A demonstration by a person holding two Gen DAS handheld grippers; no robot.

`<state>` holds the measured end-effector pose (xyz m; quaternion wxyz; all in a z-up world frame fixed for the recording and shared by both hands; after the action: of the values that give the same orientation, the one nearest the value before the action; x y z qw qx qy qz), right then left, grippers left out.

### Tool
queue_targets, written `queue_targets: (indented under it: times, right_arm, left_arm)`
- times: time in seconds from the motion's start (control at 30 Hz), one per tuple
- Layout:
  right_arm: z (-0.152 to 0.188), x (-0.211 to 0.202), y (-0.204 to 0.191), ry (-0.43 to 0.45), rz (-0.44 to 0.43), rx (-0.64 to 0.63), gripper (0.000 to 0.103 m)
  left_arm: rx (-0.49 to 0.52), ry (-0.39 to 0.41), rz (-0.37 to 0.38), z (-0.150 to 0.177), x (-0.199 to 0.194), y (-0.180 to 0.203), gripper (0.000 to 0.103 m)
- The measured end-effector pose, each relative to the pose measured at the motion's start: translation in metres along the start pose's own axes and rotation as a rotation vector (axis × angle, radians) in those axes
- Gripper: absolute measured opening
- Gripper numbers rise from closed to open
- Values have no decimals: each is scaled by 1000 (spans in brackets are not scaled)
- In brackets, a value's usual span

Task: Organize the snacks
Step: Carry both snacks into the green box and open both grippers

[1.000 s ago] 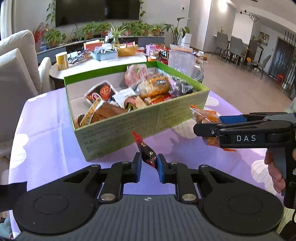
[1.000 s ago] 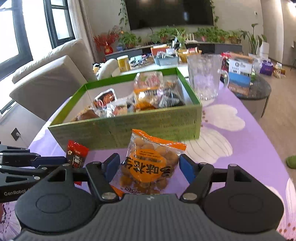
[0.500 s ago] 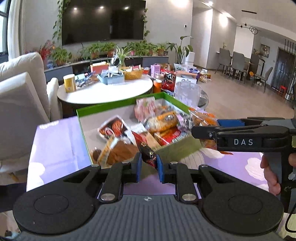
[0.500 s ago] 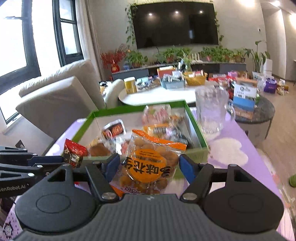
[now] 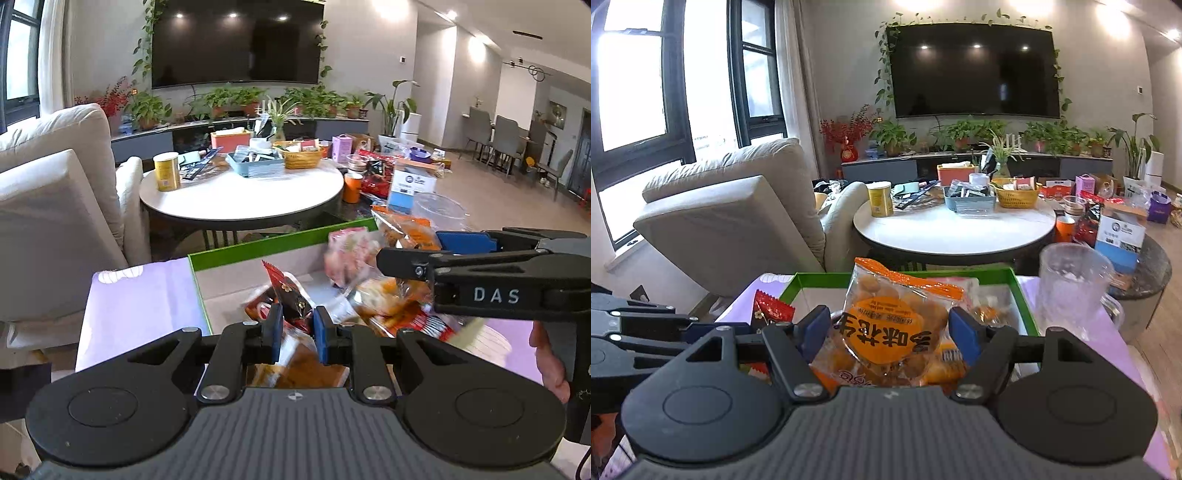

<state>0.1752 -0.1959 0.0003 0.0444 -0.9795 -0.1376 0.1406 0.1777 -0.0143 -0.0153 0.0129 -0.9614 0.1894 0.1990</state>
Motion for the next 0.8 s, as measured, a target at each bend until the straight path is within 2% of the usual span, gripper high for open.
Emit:
queue_targets:
  times: [0.23, 0.47, 0.53, 0.6, 0.8]
  right_arm:
    - [2, 34, -4, -26, -10, -20, 70]
    - [6, 61, -4, -48, -6, -7, 70]
    - [9, 68, -2, -77, 0, 6, 70]
    - [13, 71, 1, -103, 8, 21, 70]
    - [6, 58, 0, -40, 34, 25, 70]
  left_arm:
    - [-12, -44, -19, 4, 37, -18, 17]
    - [-15, -72, -51, 7, 56, -21, 17]
    - [-2, -68, -72, 7, 60, -20, 22]
    - [19, -55, -91, 7, 59, -18, 43]
    - [28, -41, -136, 6, 49, -16, 44]
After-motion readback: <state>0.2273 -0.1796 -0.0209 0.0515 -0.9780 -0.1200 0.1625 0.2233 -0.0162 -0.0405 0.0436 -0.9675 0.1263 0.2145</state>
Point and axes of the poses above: each gripper's, at about its wrist camera, not at the fingertips, and x roughly the way its jaws point, y to its right, z to its underside, the point moved 3 cm from there along x, roughly the way its jaws point, and after that the axes turned 11 degrees about y, right-handed, at the moved point
